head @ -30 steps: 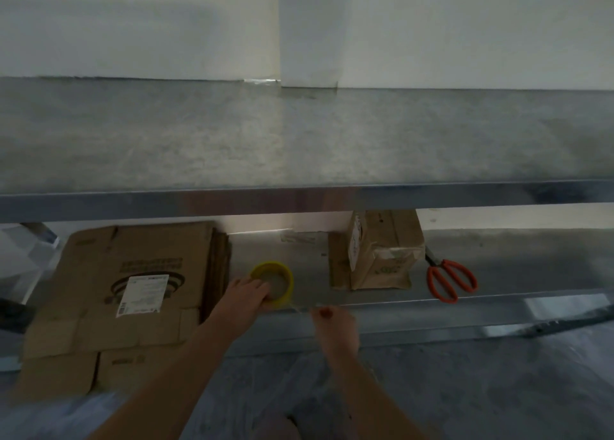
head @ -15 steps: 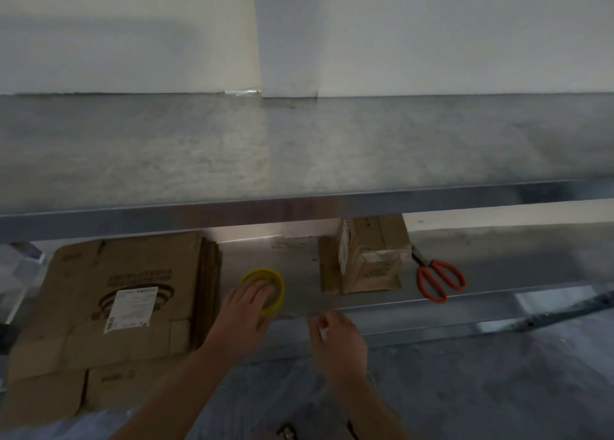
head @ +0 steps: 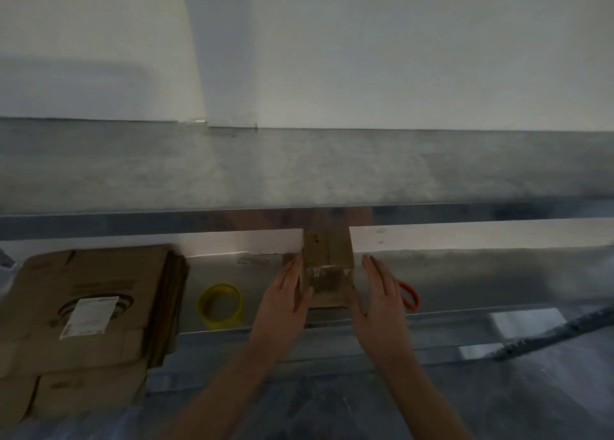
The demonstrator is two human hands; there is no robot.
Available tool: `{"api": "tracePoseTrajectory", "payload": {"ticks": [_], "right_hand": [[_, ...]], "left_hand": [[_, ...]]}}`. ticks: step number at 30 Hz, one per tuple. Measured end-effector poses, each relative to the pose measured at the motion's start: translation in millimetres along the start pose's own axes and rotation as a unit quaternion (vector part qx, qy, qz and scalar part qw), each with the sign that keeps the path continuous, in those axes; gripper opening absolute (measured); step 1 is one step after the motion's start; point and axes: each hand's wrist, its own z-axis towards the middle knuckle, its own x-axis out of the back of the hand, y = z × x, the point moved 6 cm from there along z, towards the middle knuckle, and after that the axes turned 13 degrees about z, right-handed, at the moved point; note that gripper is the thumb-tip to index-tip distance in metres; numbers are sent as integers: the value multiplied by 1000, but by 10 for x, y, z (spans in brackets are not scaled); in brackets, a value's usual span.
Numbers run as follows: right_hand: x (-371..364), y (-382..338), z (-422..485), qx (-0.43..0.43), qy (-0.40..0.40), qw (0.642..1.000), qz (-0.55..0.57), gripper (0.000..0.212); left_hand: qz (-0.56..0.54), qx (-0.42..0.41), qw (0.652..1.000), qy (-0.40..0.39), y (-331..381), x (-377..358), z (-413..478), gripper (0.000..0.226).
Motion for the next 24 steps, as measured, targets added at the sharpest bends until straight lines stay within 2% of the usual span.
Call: {"api": "tracePoseTrajectory", "payload": {"ticks": [5,9,11,13,15,19,24], "right_hand": [[-196,107,229,-78,-84,982,147,57],[-161,209,282,-93,-58,957,269,41],[-74,238,346,-84,-52,948,302,37],[-9,262,415,-80,-68,941,321,35],[16,287,463,-89,-95,936,326,34],[15,352,510,-94,-112,933,328,32],[-36,400,542,-94,-97,943,304,31]], "left_hand": [[-94,75,992,-25,86,-181,39,52],[-148,123,981,-6,156,-297,-5,48],[-176,128,975,32,184,-272,-6,39],[-211,146,962,91,142,-204,36,25],[-219,178,952,117,45,-171,104,20],[-212,227,944,107,-145,-187,220,17],[-134,208,962,118,-136,-109,387,20]]}}
